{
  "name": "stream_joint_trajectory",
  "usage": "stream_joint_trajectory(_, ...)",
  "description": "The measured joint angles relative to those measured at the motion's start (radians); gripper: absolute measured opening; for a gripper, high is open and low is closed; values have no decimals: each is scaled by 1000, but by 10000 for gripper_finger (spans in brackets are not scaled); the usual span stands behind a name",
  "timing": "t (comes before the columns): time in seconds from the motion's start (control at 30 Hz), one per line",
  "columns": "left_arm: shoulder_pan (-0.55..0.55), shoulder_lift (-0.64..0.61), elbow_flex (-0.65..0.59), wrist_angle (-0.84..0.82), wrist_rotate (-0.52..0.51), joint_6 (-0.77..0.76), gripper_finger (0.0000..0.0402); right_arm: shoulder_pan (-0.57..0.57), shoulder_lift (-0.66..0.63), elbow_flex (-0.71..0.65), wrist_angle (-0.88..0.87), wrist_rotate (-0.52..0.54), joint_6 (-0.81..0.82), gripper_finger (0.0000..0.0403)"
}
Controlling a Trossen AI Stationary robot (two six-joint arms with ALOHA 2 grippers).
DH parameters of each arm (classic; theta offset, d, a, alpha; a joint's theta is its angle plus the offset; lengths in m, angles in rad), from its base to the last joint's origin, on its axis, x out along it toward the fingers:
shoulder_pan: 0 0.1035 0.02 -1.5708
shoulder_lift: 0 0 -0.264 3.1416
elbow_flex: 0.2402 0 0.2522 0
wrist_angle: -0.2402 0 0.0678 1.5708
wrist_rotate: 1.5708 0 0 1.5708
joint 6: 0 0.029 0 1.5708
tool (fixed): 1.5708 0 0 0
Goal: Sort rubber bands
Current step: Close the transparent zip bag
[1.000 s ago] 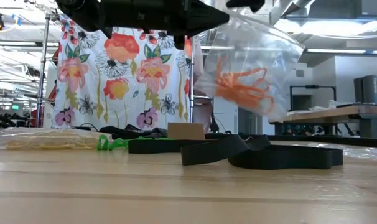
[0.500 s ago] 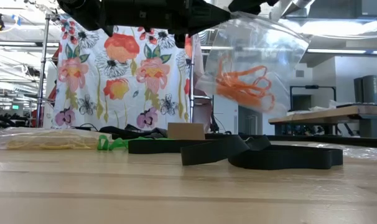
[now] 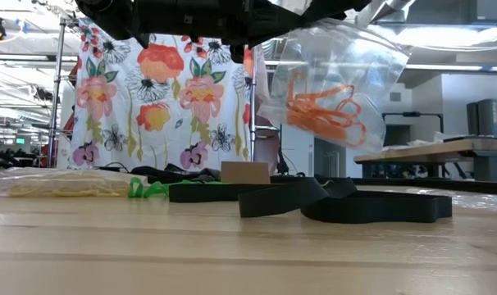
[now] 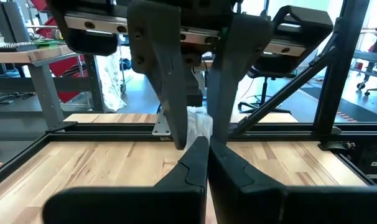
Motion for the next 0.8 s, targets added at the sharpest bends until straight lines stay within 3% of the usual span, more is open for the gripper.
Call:
stream_joint_trajectory(0.4,0,0,0,-3,0,0,0,0,0,0,-21,1,-5,19)
stream_joint_trajectory(0.8,1,0,0,-3,0,15,0,0,0,1,-49,2,-8,21)
